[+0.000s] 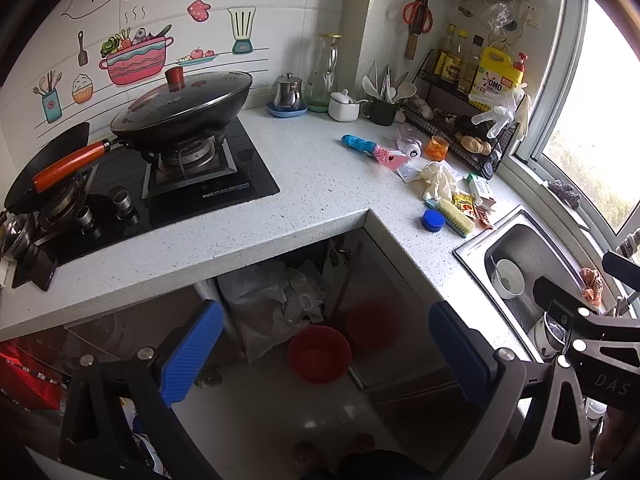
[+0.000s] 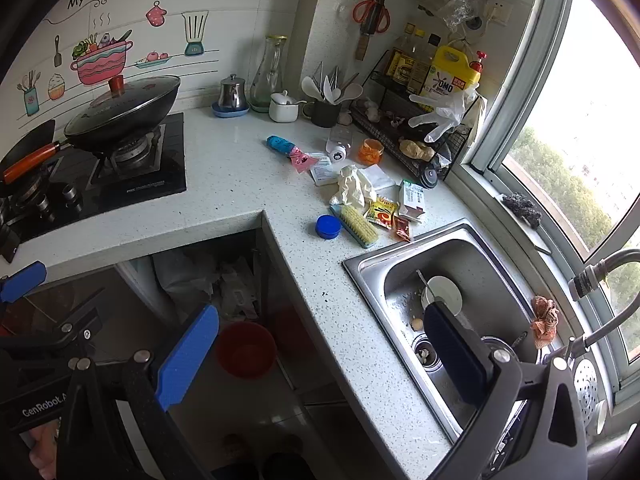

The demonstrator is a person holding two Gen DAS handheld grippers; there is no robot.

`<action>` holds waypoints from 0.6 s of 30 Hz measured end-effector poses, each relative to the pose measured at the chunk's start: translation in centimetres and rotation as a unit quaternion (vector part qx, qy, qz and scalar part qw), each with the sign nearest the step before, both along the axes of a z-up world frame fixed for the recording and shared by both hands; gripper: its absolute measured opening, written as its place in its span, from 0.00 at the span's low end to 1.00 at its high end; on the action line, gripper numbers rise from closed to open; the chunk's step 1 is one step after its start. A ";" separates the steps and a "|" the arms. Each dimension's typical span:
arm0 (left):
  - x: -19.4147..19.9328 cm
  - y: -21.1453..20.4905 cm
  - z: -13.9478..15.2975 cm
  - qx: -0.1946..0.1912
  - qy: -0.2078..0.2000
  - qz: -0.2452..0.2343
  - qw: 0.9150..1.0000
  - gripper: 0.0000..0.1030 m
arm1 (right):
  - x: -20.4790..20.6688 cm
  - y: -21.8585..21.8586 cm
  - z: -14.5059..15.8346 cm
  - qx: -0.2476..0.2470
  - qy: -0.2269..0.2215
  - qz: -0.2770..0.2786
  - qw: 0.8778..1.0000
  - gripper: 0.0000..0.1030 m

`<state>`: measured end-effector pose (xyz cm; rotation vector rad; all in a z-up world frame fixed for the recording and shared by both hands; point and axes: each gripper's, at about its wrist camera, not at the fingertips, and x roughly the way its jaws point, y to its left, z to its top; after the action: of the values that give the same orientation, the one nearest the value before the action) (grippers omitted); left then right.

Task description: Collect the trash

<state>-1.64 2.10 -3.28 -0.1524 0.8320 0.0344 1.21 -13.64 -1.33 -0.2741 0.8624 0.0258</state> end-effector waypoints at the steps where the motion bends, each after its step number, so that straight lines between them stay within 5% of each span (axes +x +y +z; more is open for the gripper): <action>1: 0.0 0.0 0.0 0.000 0.000 0.001 1.000 0.99 | 0.0 0.0 0.0 0.001 0.000 -0.001 1.000 1.00; 18: -0.2 0.2 0.4 -0.002 -0.006 -0.003 1.000 0.99 | 0.2 0.5 0.0 0.002 0.004 0.004 1.000 1.00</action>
<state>-1.85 2.34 -2.92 -0.1527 0.8202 0.0260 1.38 -13.16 -1.33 -0.2735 0.8683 0.0359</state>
